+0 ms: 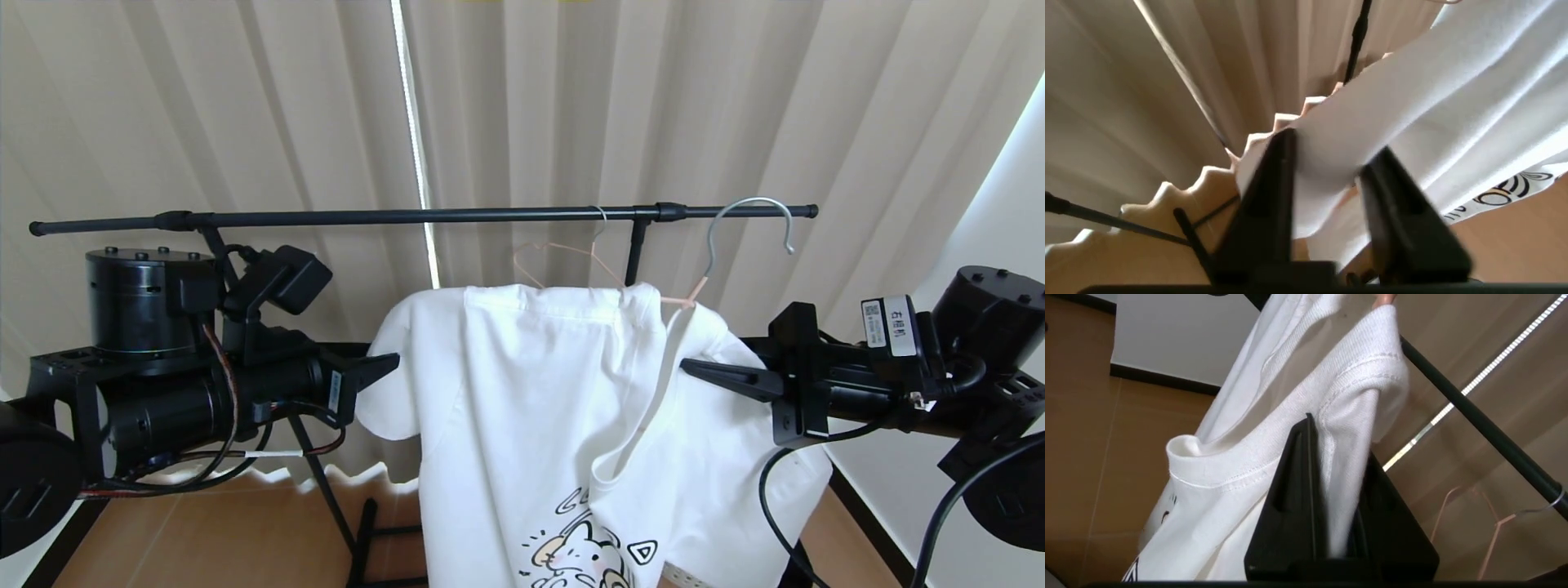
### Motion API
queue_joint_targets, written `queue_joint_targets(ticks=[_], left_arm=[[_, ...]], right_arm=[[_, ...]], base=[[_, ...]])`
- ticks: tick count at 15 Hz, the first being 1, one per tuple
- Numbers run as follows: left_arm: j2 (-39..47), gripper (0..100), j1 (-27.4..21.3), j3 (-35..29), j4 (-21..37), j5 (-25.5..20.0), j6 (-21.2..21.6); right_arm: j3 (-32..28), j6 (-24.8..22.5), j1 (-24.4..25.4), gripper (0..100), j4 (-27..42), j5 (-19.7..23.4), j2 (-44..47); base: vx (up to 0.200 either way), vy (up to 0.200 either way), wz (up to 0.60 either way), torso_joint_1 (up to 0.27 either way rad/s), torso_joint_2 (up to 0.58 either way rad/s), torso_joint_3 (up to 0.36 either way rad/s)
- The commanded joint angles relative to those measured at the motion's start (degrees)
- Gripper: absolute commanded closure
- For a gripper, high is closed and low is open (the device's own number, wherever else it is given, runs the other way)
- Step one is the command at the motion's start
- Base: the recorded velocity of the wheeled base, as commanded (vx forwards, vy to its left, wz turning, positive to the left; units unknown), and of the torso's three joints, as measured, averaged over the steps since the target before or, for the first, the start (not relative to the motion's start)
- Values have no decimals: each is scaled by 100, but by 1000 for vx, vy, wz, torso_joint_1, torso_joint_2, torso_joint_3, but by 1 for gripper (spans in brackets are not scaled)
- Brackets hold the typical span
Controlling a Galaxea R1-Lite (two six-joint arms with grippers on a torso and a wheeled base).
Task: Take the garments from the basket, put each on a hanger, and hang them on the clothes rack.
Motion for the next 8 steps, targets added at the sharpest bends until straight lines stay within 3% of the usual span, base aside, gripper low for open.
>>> queue_joint_targets(ticks=[1, 8], left_arm=[[33, 100, -34, -6, -10, 12, -46], [-37, 100, 195, 214, -10, 48, -424]], right_arm=[[1, -1, 4, 100, -1, 2, 1], [-25, 61, -5, 100, -1, -7, 10]], base=[[0, 0, 0, 0, 0, 0], [0, 0, 0, 0, 0, 0]])
